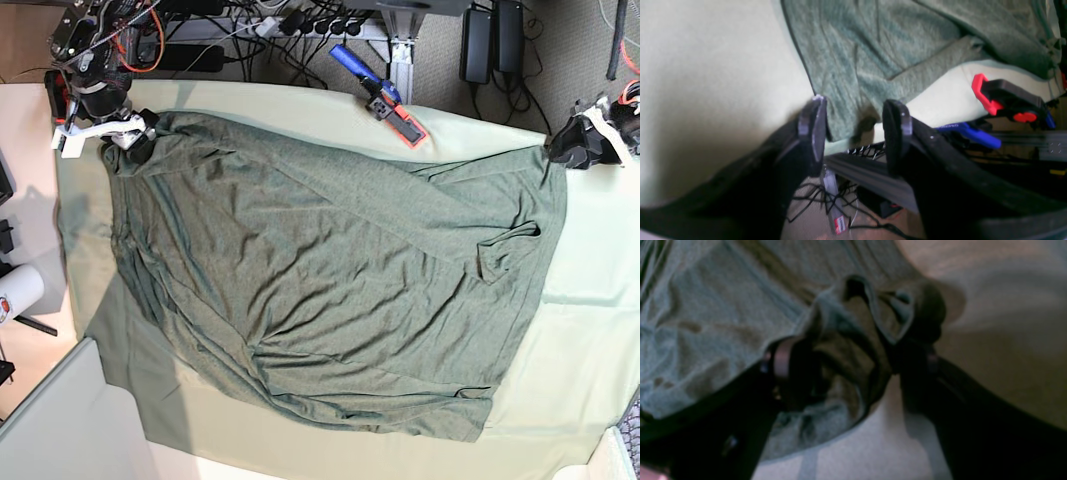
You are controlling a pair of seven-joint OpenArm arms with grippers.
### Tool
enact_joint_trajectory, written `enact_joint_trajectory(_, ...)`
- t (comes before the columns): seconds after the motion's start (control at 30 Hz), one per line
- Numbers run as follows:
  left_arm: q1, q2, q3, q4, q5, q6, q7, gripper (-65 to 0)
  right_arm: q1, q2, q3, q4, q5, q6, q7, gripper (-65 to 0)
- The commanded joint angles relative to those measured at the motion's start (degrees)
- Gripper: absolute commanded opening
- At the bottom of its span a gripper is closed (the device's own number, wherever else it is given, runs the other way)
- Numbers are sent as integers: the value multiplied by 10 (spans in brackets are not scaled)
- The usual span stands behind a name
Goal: Fold the T-shirt properly
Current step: 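Hold the shirt with both grippers and stretch it taut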
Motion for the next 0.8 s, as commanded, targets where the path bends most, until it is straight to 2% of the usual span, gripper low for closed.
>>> enact_joint_trajectory(0.0, -3, -2, -2, 7, -8, -7, -12, -348, 3, 11, 3, 9, 8, 0, 9, -239)
enact_joint_trajectory(0.07, -7, 4, -2, 7, -8, -7, -16, -389, 3, 11, 3, 9, 10, 1, 9, -239)
enact_joint_trajectory(0.23, -14, 5, -2, 7, -4, -7, -17, -603, 3, 11, 3, 9, 10, 0, 16, -242)
enact_joint_trajectory(0.3, -19, 5, -2, 7, -4, -7, -16, -650, 3, 11, 3, 9, 10, 0, 18, -301)
enact_joint_trajectory(0.43, -20, 0, -2, 7, -5, -7, -14, -650, 2, 11, 3, 9, 10, 0, 14, -499)
enact_joint_trajectory(0.5, -20, -6, -2, 7, -5, -7, -9, -650, 2, 11, 3, 9, 10, 0, 6, -539)
enact_joint_trajectory(0.63, -20, -19, -2, 7, -12, -7, -6, -650, 2, 11, 4, 9, 8, 1, -16, -525)
enact_joint_trajectory(0.77, -20, -20, -2, 7, -12, -7, -3, -650, -1, 11, 4, 9, 8, 0, -24, -413)
